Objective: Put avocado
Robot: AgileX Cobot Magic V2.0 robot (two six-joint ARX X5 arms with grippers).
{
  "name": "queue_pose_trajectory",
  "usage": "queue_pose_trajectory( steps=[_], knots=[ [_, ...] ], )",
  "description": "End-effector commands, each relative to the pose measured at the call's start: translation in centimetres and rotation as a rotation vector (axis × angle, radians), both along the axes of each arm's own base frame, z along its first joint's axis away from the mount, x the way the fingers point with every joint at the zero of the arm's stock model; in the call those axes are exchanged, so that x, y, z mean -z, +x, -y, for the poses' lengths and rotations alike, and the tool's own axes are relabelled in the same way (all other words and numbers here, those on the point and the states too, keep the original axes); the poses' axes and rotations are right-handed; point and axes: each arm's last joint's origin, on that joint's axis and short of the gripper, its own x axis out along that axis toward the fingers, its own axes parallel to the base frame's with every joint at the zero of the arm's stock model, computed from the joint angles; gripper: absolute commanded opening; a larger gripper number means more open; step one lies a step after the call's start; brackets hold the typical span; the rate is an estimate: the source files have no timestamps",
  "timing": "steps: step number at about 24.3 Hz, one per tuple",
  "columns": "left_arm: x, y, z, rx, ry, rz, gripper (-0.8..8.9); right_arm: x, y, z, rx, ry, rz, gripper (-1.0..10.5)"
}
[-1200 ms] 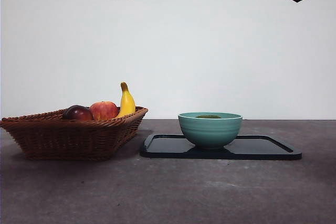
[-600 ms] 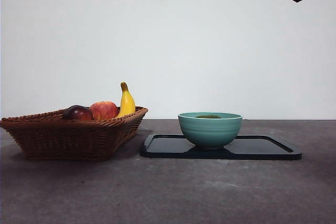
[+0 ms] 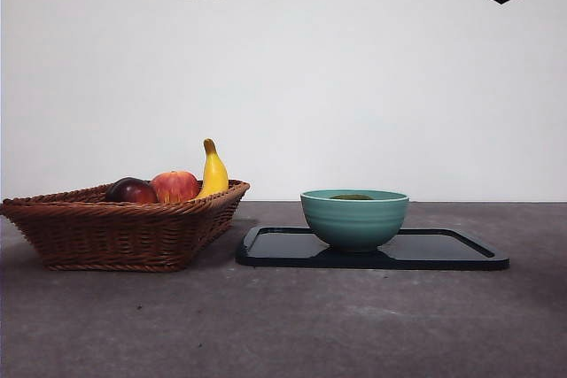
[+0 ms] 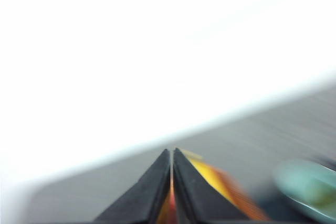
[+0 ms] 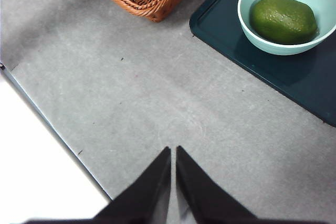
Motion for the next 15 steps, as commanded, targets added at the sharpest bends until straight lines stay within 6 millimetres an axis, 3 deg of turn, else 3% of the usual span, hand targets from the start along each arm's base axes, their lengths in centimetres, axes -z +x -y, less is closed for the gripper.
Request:
queue_pose_trajectory(
  steps=[1, 7, 15],
  knots=[
    [1.7, -0.8, -1.0, -0.162, 0.009, 0.064, 0.08, -0.3, 0.1, -0.2, -0.002, 0.013, 0.006, 0.1],
    [7.4, -1.4, -1.8, -0.291, 0.011, 0.034, 0.08, -0.3, 0.1, -0.2, -0.002, 0.013, 0.006, 0.1],
    [14.5, -0.8, -2.0, -0.317, 0.021, -0.073, 0.08, -0.3, 0.1, -0.2, -0.002, 0.013, 0.006, 0.1]
  ],
)
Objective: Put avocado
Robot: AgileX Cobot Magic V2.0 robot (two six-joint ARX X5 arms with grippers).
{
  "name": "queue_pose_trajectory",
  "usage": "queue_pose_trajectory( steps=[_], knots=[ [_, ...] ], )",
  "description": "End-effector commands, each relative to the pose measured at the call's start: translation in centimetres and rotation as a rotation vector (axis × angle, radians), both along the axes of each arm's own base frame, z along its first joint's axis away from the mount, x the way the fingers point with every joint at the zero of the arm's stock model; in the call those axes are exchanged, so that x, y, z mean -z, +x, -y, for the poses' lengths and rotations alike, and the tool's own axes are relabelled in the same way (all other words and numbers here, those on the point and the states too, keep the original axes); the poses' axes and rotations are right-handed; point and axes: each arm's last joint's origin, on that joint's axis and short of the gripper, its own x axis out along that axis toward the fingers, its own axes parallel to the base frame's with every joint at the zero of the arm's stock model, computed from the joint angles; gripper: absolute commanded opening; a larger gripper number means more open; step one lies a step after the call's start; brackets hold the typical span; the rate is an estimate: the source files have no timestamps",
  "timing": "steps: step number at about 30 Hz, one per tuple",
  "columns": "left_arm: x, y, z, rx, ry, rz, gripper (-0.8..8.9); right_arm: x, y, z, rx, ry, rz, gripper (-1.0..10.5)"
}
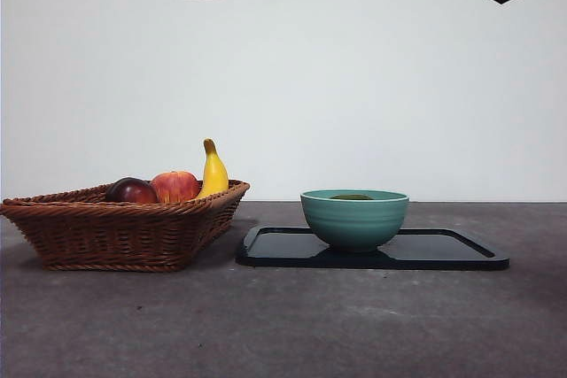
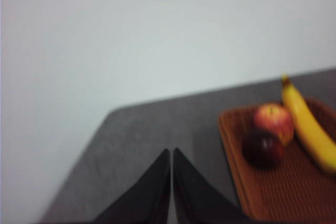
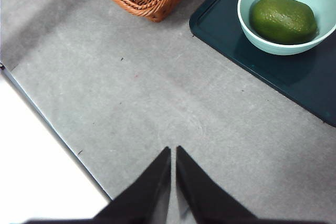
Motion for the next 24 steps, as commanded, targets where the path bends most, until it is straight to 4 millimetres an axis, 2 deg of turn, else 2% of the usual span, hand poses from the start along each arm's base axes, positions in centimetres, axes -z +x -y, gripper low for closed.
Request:
queue_pose_trajectory(
  steps=[1, 7, 24],
  knots=[
    [2.0, 0.2, 0.0, -0.005, 0.003, -0.019, 0.08, -0.3, 0.1, -0.2, -0.002, 0.013, 0.006, 0.1],
    [4.5, 0.2, 0.0, -0.005, -0.003, -0.045, 0.08, -0.3, 0.1, -0.2, -0.002, 0.013, 0.006, 0.1],
    [8.5, 0.8, 0.0, -0.010, -0.085, -0.179, 0.08, -0.3, 0.1, -0.2, -0.002, 0.013, 0.006, 0.1]
  ],
)
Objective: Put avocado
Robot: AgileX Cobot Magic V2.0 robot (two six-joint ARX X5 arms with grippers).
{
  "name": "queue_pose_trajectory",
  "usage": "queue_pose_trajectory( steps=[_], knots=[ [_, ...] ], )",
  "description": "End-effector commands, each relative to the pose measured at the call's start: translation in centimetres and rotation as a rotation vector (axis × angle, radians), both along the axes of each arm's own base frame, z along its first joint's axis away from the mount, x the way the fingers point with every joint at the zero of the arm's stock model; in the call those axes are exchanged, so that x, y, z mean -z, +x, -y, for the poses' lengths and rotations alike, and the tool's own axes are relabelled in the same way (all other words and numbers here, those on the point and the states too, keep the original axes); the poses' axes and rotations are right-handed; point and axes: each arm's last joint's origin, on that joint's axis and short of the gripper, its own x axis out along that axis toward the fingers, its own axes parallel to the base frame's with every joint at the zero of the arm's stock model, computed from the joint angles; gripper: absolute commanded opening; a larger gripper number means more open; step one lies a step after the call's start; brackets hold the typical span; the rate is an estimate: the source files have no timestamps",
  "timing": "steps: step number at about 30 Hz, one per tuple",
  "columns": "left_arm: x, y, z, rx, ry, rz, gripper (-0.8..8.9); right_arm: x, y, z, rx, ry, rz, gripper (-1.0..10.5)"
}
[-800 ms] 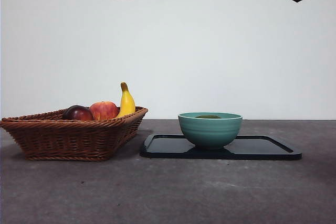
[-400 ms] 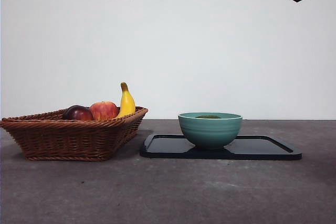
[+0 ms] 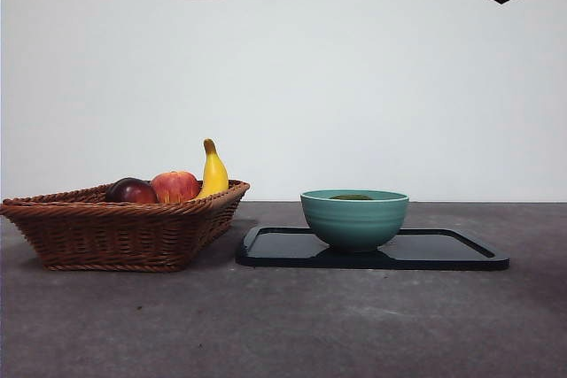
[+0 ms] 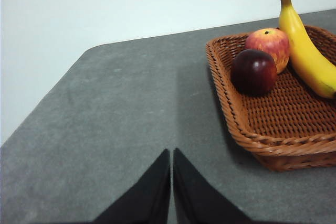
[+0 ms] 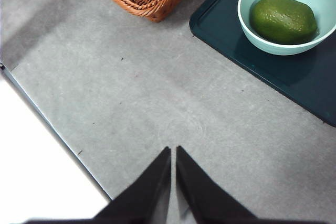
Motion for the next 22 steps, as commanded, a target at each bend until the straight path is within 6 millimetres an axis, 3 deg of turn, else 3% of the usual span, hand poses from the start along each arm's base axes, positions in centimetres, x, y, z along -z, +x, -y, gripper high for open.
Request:
queue_pose_trajectory(
  steps=[1, 22],
  knots=[
    [0.97, 0.05, -0.02, -0.007, -0.023, -0.047, 0.08, -0.31, 0.09, -0.18, -0.002, 0.013, 0.006, 0.1],
    [0.93, 0.06, -0.02, -0.007, -0.022, -0.044, 0.08, -0.31, 0.09, -0.18, -0.002, 0.013, 0.006, 0.1]
  ],
)
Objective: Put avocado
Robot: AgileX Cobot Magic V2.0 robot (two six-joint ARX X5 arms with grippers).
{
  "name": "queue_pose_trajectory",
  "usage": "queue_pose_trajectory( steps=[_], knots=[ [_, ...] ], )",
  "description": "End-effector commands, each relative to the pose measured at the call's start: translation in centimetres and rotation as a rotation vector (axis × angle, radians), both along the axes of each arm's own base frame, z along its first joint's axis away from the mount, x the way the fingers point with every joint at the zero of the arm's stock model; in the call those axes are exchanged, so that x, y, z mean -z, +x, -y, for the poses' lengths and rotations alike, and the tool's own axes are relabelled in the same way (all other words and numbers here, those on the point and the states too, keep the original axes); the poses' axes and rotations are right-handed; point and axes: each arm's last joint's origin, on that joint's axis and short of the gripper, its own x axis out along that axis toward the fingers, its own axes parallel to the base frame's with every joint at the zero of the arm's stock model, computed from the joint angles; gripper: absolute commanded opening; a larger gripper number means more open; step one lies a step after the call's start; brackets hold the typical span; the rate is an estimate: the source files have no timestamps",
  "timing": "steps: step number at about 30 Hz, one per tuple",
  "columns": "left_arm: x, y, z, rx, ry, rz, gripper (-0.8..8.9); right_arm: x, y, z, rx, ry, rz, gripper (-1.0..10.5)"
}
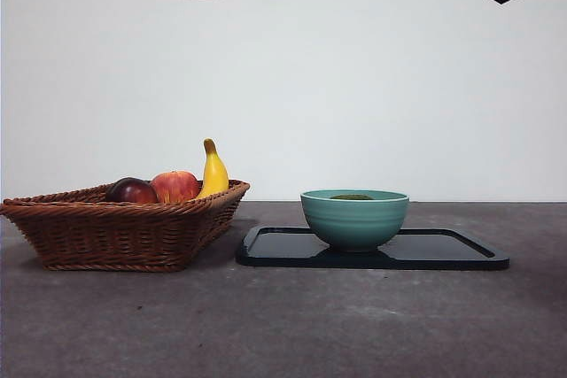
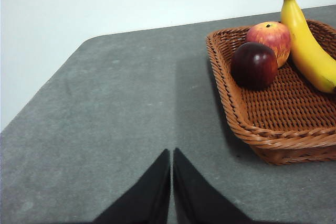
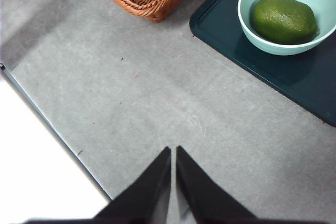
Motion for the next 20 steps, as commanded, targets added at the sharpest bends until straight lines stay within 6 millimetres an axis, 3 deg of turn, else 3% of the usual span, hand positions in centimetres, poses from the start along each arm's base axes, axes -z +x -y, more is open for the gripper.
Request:
queue_pose_trajectory(
  steps=[1, 8, 14, 20],
  knots=[
    [0.7, 0.1, 0.0, -0.004, -0.006, -0.023, 0.08, -0.3, 0.1, -0.2, -0.002, 0.013, 0.006, 0.1],
    [0.7, 0.1, 0.0, -0.004, -0.006, -0.023, 0.08, -1.0, -0.3, 0.7, -0.009, -0.002, 0.107, 0.1],
    [0.7, 0.1, 0.0, -0.004, -0.006, -0.023, 0.08, -2.4, -0.2, 4.1, 0.202, 0.093, 0.388, 0.1],
    [0.7, 0.1, 0.0, -0.004, -0.006, -0.023, 0.08, -0.2, -0.9, 7.3, 0.452, 0.124, 0.674, 0.1]
  ],
)
